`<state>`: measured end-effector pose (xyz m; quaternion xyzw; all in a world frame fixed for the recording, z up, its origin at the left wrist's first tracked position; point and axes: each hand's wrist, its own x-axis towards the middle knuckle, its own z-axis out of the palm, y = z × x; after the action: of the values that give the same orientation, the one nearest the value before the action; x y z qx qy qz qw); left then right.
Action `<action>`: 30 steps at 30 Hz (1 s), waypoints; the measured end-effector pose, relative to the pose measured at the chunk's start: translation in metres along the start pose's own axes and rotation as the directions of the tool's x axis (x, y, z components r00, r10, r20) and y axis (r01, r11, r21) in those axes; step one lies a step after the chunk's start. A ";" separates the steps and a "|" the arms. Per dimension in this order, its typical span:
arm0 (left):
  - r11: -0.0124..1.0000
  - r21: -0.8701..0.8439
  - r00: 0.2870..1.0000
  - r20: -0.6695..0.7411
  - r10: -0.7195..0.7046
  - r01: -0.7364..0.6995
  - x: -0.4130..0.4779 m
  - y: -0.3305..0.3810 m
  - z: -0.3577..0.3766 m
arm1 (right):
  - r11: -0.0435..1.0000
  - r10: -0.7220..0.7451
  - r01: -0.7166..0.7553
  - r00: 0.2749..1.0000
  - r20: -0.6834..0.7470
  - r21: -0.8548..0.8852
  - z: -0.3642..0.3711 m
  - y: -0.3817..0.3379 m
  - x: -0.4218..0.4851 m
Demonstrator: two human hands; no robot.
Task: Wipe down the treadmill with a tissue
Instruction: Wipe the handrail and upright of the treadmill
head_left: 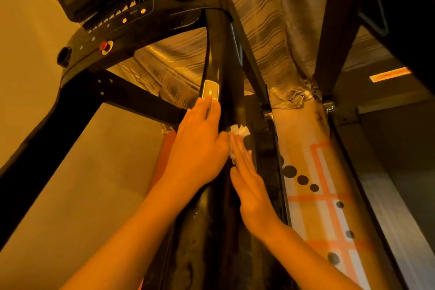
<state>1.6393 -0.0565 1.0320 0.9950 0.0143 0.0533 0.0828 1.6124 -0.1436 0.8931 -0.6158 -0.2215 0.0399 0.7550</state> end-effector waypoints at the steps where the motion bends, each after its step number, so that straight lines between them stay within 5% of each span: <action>1: 1.000 -0.002 1.000 -0.004 0.000 0.000 0.000 0.001 -0.001 | 1.000 -0.006 0.006 1.000 -0.006 -0.009 0.000 0.000 0.002; 9: 0.999 0.039 0.999 -0.032 -0.033 0.034 -0.033 0.014 -0.015 | 0.999 0.019 -0.018 0.999 0.037 -0.027 -0.004 -0.006 0.002; 17: 0.984 0.162 0.993 0.084 -0.088 0.073 -0.110 0.026 -0.021 | 0.991 0.012 0.000 0.996 0.091 -0.132 -0.015 -0.013 0.038; 24: 0.989 0.115 0.992 0.071 -0.100 0.091 -0.120 0.029 -0.013 | 0.995 -0.097 0.096 0.988 0.121 0.016 0.006 -0.025 -0.060; 30: 0.985 0.097 0.987 0.066 -0.148 0.141 -0.120 0.034 -0.015 | 0.981 -0.033 0.044 0.998 0.060 -0.190 -0.020 -0.010 0.090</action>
<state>1.5194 -0.0919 1.0396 0.9954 0.0858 0.0103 0.0412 1.6986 -0.1343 0.9250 -0.6798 -0.2577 0.0212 0.6863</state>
